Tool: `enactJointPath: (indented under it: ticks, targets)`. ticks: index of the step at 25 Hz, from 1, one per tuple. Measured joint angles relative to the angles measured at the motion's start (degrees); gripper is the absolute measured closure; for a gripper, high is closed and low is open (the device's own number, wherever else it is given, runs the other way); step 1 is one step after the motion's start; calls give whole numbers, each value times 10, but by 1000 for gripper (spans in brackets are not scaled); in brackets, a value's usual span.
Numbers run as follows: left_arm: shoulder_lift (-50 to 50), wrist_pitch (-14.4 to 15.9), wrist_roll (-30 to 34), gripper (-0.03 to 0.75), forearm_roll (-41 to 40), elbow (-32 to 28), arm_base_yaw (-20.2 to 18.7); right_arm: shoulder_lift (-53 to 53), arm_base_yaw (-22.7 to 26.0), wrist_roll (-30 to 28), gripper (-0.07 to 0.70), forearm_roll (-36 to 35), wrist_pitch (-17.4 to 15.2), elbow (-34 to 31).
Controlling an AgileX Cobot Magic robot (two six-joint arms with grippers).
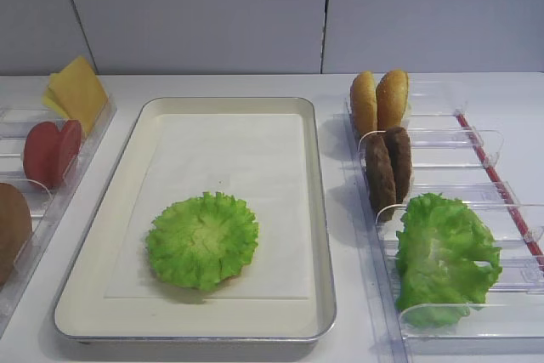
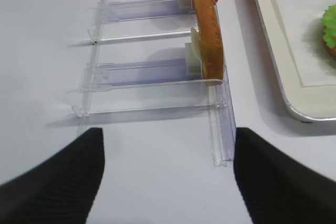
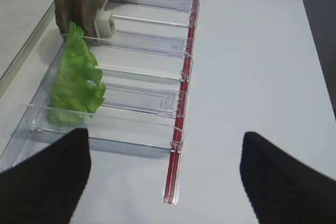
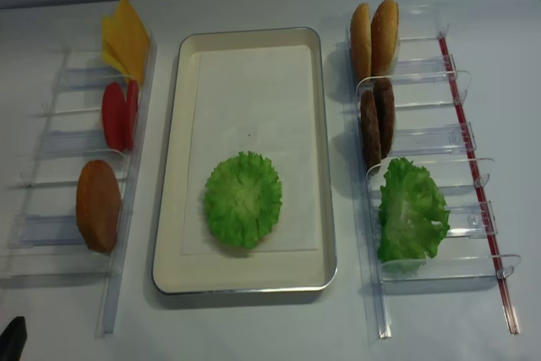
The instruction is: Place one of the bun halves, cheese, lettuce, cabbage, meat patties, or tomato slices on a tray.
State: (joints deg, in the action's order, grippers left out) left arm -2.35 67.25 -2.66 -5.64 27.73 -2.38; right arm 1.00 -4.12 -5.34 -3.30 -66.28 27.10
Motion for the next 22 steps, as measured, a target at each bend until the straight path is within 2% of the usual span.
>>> enactJointPath:
  ticks: [22]
  targets:
    - [0, 0, 0, 197, 0, 0, 0, 0, 0, 0, 23, 0, 0, 0]
